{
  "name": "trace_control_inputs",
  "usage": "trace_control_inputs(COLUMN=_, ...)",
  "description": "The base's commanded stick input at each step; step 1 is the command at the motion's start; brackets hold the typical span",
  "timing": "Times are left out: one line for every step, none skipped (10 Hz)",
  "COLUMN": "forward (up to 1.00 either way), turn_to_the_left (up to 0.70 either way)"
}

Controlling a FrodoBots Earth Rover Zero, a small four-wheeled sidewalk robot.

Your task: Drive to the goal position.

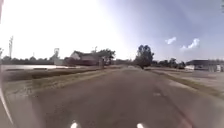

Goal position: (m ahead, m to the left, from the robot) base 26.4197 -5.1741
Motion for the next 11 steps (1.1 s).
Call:
trace_control_inputs(forward=0.7, turn_to_the_left=0.0)
trace_control_inputs(forward=0.7, turn_to_the_left=0.0)
trace_control_inputs(forward=0.7, turn_to_the_left=0.0)
trace_control_inputs(forward=0.7, turn_to_the_left=0.0)
trace_control_inputs(forward=0.7, turn_to_the_left=0.0)
trace_control_inputs(forward=0.7, turn_to_the_left=0.0)
trace_control_inputs(forward=0.7, turn_to_the_left=0.0)
trace_control_inputs(forward=0.7, turn_to_the_left=0.0)
trace_control_inputs(forward=0.7, turn_to_the_left=0.0)
trace_control_inputs(forward=0.7, turn_to_the_left=0.0)
trace_control_inputs(forward=0.7, turn_to_the_left=0.0)
